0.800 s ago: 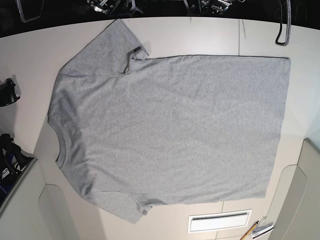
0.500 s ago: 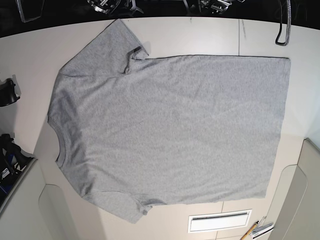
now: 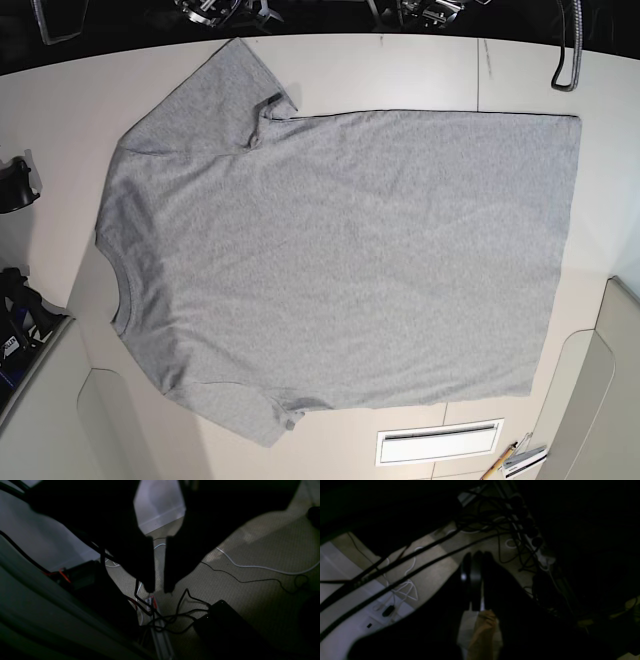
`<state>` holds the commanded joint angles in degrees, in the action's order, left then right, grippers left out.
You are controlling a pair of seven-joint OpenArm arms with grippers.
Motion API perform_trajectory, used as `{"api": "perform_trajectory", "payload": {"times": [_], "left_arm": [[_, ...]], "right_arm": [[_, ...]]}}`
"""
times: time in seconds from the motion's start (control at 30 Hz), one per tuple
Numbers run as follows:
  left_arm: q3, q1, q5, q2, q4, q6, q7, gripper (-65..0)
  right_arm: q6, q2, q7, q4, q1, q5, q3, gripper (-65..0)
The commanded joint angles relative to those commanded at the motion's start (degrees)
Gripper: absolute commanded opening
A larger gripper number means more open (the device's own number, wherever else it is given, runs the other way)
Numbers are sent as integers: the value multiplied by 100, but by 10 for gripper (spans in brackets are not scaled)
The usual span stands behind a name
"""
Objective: Fold the T-shirt properly
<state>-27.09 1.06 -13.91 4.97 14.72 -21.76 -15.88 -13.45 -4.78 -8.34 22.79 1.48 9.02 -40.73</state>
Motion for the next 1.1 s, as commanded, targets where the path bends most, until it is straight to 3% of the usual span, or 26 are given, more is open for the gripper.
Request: {"api": "perform_trajectory", "payload": {"times": [0.07, 0.17, 0.27, 0.3, 0.6, 0.7, 0.8, 0.9, 1.1], "left_arm": [[0, 26, 0, 0, 0, -11, 0, -583], [0, 114, -31, 2, 2, -522, 0, -584], [17, 286, -629, 127, 131, -1060, 0, -584], [17, 374, -662, 195, 256, -1108, 0, -584], [122, 1445, -839, 890, 1729, -1106, -7, -584], [610, 1814, -859, 957, 2063, -1106, -205, -584], [1259, 2192, -857, 990, 2472, -1110, -527, -584], [1703, 2603, -857, 1080, 2968, -1108, -560, -584], [2109, 3460, -872, 1141, 4068, -1104, -894, -584]], "right_arm": [[0, 0, 0, -2, 0, -2, 0, -643], [-2, -31, 0, 0, 15, -50, 0, -643], [-4, -133, 0, 0, 87, -66, 0, -643], [-11, -199, -2, 0, 125, -68, 0, -643], [-55, -892, -2, 868, 745, -291, 0, -643], [-247, -1198, -4, 1449, 1038, -369, 0, -643], [-243, -1517, -4, 2031, 1412, -369, 0, -643], [-243, -1812, -4, 2599, 1766, -367, 0, -643], [-243, -2511, -201, 3928, 2361, -367, 0, -644]]}}
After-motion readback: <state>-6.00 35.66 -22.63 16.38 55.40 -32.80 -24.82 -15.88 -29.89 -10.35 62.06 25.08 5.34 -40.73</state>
